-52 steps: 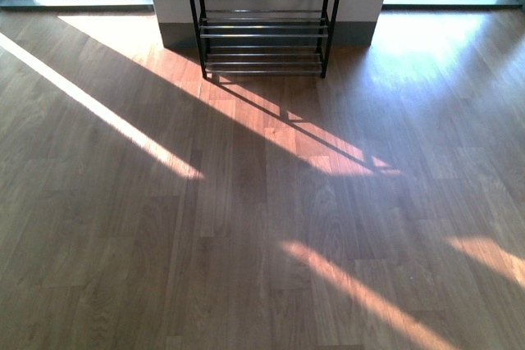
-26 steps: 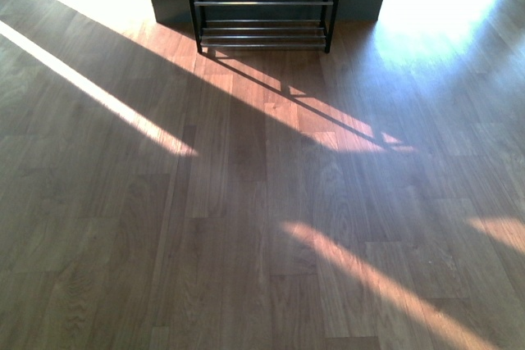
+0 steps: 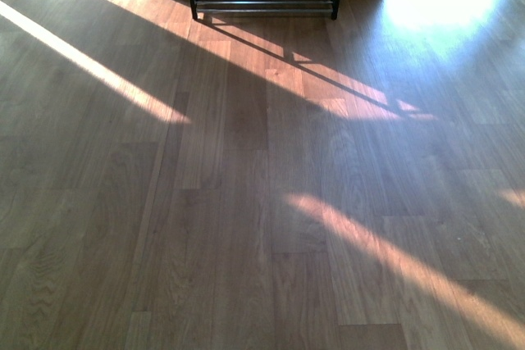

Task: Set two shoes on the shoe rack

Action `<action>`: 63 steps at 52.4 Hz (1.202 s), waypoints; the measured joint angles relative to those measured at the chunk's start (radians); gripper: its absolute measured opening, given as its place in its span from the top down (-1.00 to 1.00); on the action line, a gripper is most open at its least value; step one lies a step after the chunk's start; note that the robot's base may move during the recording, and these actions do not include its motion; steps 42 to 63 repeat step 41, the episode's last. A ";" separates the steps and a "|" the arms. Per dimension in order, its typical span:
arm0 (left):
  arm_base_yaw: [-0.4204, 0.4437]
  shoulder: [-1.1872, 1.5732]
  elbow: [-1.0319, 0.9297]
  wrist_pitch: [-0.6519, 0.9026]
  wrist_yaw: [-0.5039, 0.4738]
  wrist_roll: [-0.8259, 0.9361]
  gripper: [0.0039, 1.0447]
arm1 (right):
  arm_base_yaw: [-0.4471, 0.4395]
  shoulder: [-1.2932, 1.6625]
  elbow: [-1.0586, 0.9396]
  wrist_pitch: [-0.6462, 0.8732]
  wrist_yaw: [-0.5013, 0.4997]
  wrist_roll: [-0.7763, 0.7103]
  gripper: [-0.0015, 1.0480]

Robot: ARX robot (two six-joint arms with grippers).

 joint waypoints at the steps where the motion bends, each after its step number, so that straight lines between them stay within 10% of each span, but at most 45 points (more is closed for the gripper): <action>1: 0.000 0.000 0.000 0.000 0.000 0.000 -0.83 | 0.000 0.000 0.000 0.000 0.000 0.000 -0.82; 63: 0.000 0.000 0.000 0.000 0.000 0.000 -0.83 | 0.000 0.000 0.000 0.000 0.000 0.000 -0.82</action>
